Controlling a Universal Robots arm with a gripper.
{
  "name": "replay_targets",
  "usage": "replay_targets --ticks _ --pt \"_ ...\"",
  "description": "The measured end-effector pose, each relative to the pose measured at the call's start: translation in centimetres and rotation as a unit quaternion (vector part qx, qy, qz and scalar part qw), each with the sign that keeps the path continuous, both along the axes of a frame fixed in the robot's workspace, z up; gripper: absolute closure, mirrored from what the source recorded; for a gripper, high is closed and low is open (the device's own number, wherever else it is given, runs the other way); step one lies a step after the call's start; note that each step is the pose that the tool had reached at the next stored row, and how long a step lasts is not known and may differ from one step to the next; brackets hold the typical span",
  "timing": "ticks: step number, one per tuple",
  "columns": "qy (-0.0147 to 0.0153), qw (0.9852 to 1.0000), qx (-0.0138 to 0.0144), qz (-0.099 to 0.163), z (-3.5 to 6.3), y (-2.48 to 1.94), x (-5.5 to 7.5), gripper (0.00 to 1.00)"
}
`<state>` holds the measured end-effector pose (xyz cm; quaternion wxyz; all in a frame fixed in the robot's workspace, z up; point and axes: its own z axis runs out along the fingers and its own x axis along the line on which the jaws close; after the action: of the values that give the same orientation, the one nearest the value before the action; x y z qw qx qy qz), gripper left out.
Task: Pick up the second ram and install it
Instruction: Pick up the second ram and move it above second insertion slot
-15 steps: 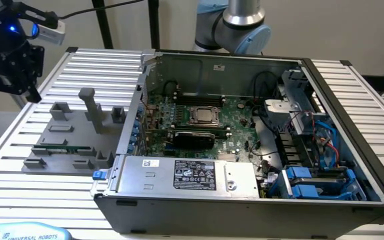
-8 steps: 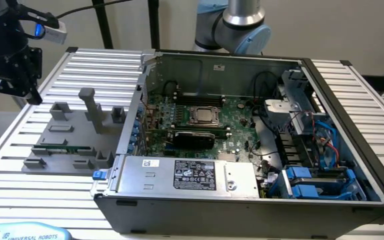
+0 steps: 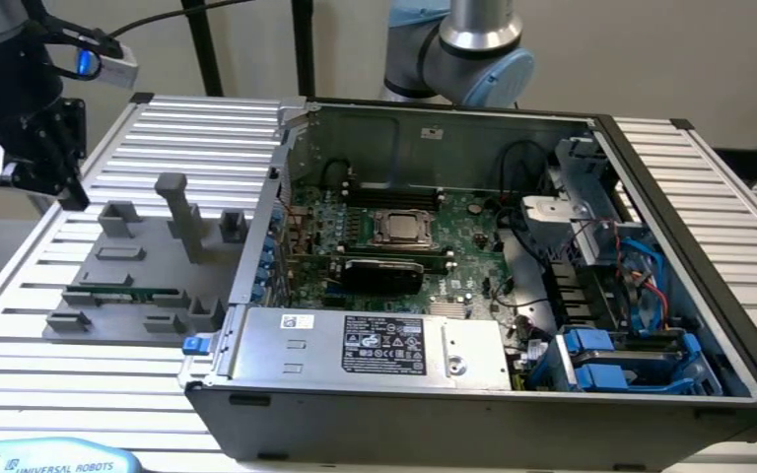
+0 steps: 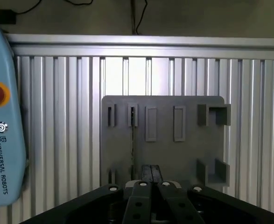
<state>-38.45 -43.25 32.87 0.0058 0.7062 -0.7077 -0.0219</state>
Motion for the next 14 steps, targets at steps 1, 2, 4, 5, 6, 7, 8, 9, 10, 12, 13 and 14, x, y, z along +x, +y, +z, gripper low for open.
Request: replay_targets --ticks 1,2,4,5,6,7,8,9,10,12,13,14 --pt "0.0000 1.0000 0.0000 0.001 -0.09 -0.02 0.2 0.89" --pt "0.0001 1.0000 0.0000 0.002 -0.19 -0.04 0.3 0.89" --pt "0.0000 1.0000 0.0000 0.004 -0.44 -0.08 0.6 0.89" --pt "0.0000 1.0000 0.0000 0.005 -0.57 -0.09 0.7 0.89" --pt "-0.0001 1.0000 0.0000 0.006 -0.70 -0.11 0.8 0.89" --pt "-0.0001 1.0000 0.0000 0.007 -0.84 -0.12 0.9 0.89" --pt "-0.0001 1.0000 0.0000 0.009 -0.98 -0.14 1.0 0.89" --pt "-0.0002 1.0000 -0.0001 0.010 -1.13 -0.15 1.1 0.89" --pt "-0.0004 0.9999 0.0000 0.010 -1.28 -0.16 1.2 0.89" --pt "-0.0009 0.9999 0.0000 0.012 -1.58 -0.19 1.3 0.89" --pt "-0.0011 0.9999 -0.0001 0.013 -1.73 -0.20 1.4 0.89" --pt "-0.0013 0.9999 0.0000 0.013 -1.91 -0.20 1.4 0.89"
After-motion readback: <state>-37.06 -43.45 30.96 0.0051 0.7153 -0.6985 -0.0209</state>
